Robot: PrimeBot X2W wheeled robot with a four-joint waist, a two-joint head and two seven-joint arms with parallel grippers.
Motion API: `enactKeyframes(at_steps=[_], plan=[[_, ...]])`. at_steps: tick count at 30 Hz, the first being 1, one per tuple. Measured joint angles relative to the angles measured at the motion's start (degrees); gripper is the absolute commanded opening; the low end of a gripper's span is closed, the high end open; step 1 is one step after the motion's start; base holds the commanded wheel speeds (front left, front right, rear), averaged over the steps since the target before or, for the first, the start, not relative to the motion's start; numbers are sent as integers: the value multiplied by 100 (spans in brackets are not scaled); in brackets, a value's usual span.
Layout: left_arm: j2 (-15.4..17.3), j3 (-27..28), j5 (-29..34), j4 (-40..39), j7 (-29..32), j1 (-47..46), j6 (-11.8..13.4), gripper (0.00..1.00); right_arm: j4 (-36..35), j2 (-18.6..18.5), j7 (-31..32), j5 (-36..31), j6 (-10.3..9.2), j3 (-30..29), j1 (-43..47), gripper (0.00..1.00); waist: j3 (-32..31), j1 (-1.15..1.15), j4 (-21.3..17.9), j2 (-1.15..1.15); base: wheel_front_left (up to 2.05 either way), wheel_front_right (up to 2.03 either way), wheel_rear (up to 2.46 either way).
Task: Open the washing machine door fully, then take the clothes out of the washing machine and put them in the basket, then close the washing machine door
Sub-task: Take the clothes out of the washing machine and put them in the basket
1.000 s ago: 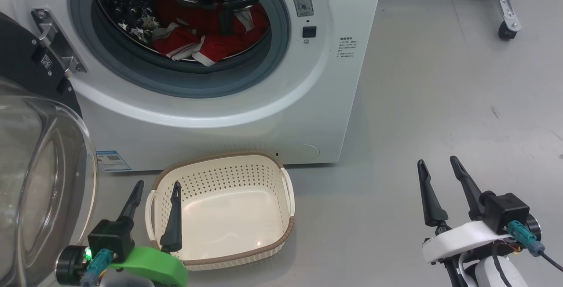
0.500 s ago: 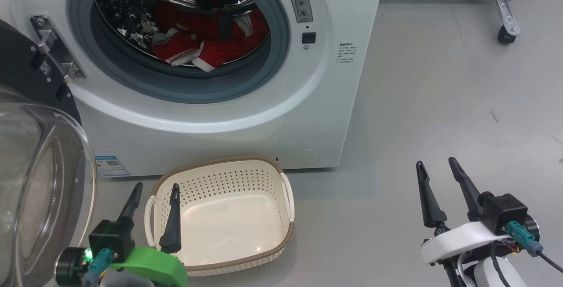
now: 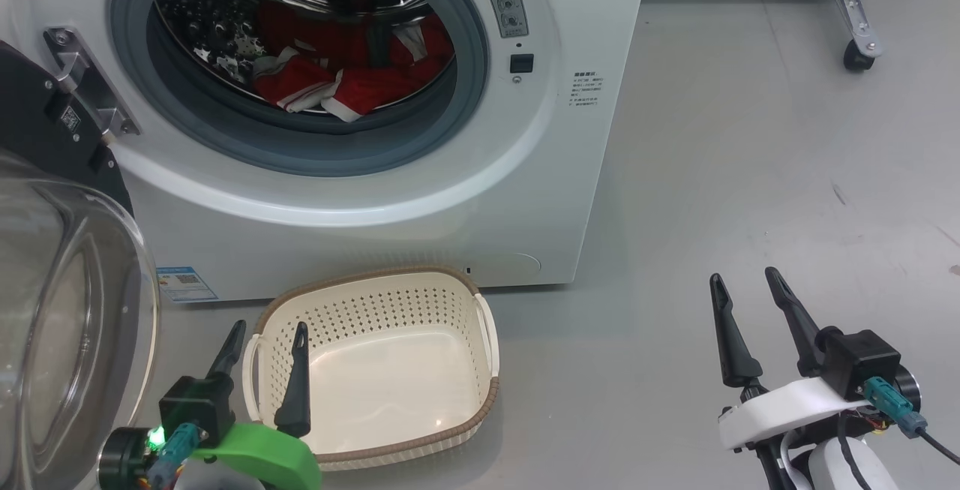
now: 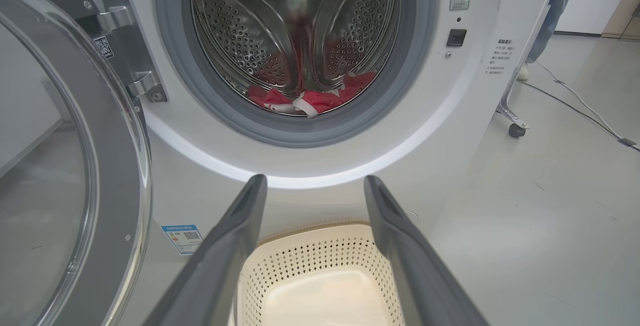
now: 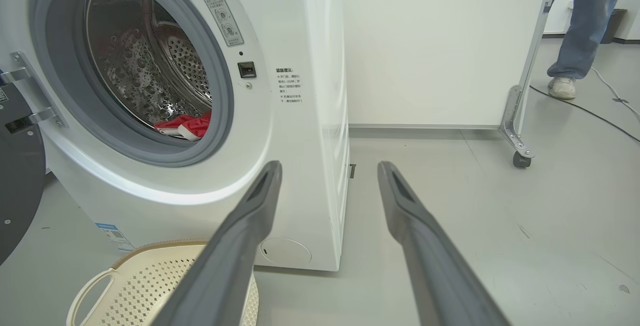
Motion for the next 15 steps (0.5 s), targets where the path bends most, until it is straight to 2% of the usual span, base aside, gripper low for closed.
enactKeyframes(at_steps=[11, 15], plan=[[-32, -290, -140, 226, 105, -515, -67, 100, -207, -1, 0, -26, 0, -31, -18, 100, 412, 0, 23, 0, 0, 0, 0], [-45, -345, -215, 387, 120, -782, -166, 100, -291, -5, 0, -54, 0, -2, -82, 100, 634, 0, 22, 0, 0, 0, 0]])
